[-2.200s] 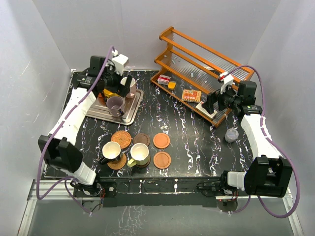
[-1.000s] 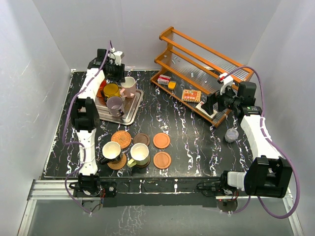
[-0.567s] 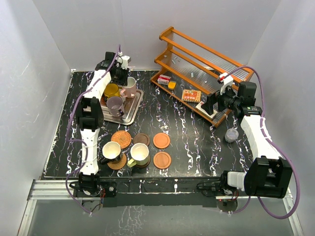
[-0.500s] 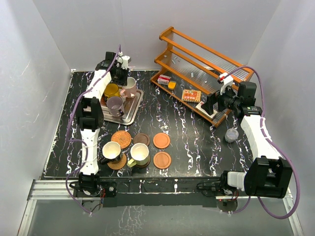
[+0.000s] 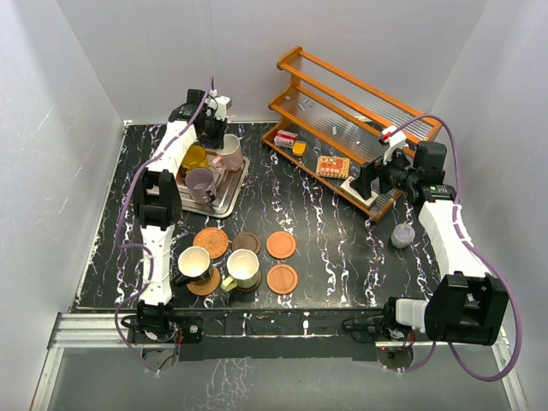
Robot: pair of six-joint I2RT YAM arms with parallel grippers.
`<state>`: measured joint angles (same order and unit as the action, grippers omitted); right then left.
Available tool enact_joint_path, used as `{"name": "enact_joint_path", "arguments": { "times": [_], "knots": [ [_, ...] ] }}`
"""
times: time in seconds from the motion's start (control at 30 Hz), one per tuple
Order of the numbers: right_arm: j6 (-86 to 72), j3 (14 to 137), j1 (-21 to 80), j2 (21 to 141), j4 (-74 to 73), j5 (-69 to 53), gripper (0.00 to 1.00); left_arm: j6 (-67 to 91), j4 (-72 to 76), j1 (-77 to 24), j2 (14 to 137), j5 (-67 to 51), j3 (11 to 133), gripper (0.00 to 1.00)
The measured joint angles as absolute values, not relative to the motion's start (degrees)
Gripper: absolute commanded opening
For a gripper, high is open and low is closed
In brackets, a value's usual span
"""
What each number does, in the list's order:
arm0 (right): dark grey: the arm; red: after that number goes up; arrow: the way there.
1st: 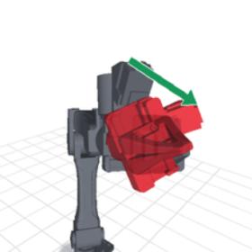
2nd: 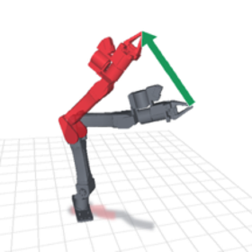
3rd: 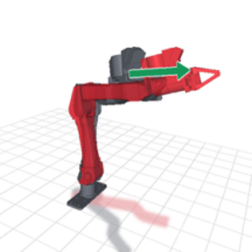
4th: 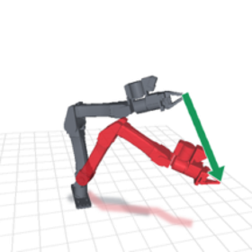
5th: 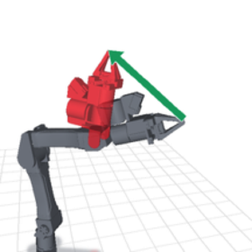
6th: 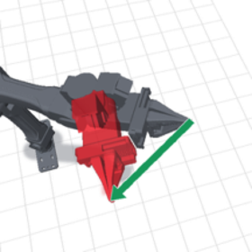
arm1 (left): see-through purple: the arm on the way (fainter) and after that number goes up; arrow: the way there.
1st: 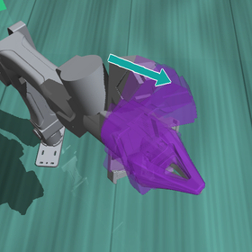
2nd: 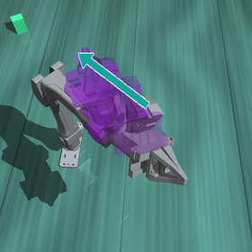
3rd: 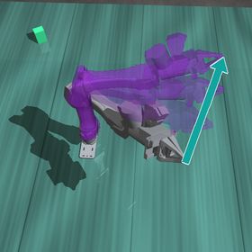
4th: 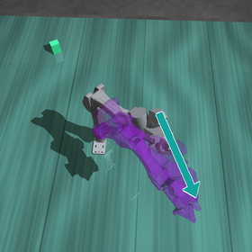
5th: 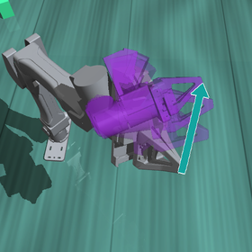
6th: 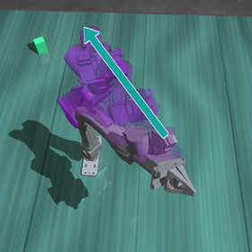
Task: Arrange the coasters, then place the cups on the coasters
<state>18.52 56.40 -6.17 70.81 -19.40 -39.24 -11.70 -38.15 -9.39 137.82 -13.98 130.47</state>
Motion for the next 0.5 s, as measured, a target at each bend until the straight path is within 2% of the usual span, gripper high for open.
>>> {"name": "enact_joint_path", "arguments": {
  "times": [0.27, 0.5],
  "knots": [
    [18.5, 56.4, -6.2, 70.8, -19.4, -39.2, 0.98, -11.6, -37.8, -13.3, 128.2, -12.3, 123.7, 0.0],
    [18.5, 56.4, -6.2, 70.8, -19.4, -39.2, 0.98, -10.2, -36.8, -22.3, 113.9, -10.7, 113.6, 0.0]
  ]
}}
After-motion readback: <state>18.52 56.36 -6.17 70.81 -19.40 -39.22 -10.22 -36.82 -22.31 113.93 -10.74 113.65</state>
